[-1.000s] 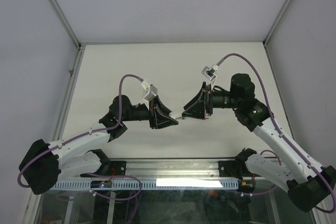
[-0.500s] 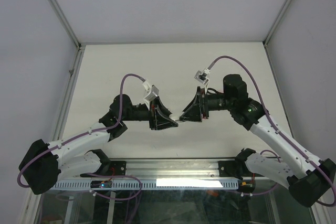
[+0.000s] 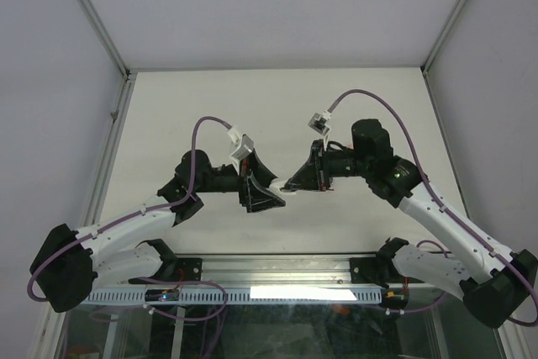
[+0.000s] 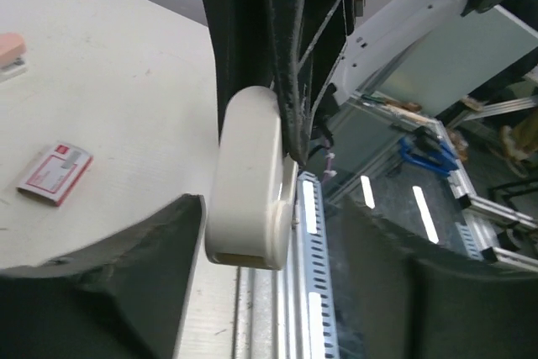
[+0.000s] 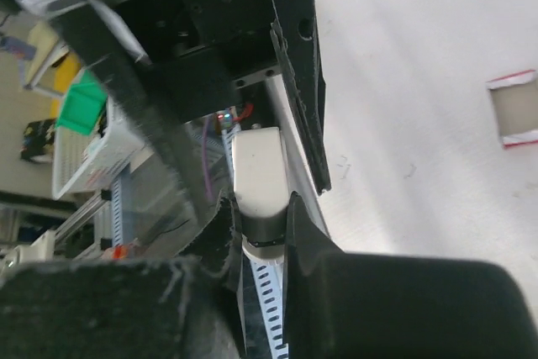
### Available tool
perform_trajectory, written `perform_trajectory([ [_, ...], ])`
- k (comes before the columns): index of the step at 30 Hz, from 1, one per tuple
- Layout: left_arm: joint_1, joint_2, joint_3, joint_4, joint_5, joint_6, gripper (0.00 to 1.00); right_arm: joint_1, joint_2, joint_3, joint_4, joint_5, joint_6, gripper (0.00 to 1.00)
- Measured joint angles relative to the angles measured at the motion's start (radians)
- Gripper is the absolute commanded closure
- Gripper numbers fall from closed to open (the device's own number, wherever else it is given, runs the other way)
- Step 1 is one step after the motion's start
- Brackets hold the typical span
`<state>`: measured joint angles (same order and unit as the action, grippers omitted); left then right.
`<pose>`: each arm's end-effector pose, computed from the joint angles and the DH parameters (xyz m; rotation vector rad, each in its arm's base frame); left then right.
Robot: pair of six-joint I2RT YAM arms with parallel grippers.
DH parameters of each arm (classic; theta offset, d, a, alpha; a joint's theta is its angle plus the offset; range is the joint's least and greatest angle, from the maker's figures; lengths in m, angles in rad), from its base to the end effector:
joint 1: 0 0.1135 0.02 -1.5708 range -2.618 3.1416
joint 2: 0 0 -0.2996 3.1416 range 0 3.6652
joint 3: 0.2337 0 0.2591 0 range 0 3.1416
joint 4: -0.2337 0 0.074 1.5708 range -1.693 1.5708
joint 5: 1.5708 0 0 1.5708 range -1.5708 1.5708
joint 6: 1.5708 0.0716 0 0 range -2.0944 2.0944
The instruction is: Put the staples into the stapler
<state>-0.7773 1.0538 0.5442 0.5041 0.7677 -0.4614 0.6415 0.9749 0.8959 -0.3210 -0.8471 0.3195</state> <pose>0.1410 -0.2085 0.3027 0.9308 1.5531 -1.5226 0.1439 0.1744 0.3541 -0.9237 1.9054 1.4327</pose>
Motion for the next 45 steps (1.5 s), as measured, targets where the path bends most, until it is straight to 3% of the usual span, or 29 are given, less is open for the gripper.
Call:
perform_trajectory([
  [2, 0.000, -0.006, 0.003, -0.015, -0.024, 0.006, 0.07, 0.005, -0.005, 0.003, -0.017, 0.075, 0.000, 1.00],
  [4, 0.000, -0.029, 0.003, -0.041, -0.059, 0.012, 0.01, 0.005, -0.014, 0.003, -0.041, 0.167, -0.006, 1.00],
  [7, 0.021, -0.100, 0.003, -0.108, -0.151, 0.033, 0.01, 0.018, -0.031, 0.003, -0.043, 0.294, -0.010, 1.00],
  [12, 0.090, -0.247, 0.020, -0.217, -0.292, 0.051, 0.01, 0.009, 0.001, -0.058, 0.001, 0.661, -0.042, 1.00],
  [16, 0.161, -0.288, 0.074, -0.312, -0.371, 0.058, 0.01, -0.027, 0.148, -0.148, 0.055, 0.921, -0.049, 1.00],
  [21, 0.196, -0.290, 0.110, -0.404, -0.425, 0.060, 0.01, -0.113, 0.287, -0.200, 0.119, 1.091, -0.043, 1.00],
  [26, 0.196, -0.286, 0.111, -0.448, -0.461, 0.060, 0.01, -0.170, 0.360, -0.200, 0.230, 1.158, -0.057, 1.00],
  [36, 0.203, -0.254, 0.098, -0.459, -0.515, 0.057, 0.01, -0.243, 0.431, -0.209, 0.355, 1.126, -0.117, 0.99],
  [42, 0.222, -0.196, 0.080, -0.454, -0.550, 0.032, 0.01, -0.244, 0.442, -0.220, 0.381, 1.127, -0.130, 0.83],
  [45, 0.252, -0.157, 0.061, -0.451, -0.562, 0.004, 0.01, -0.244, 0.457, -0.217, 0.367, 1.126, -0.127, 0.68],
])
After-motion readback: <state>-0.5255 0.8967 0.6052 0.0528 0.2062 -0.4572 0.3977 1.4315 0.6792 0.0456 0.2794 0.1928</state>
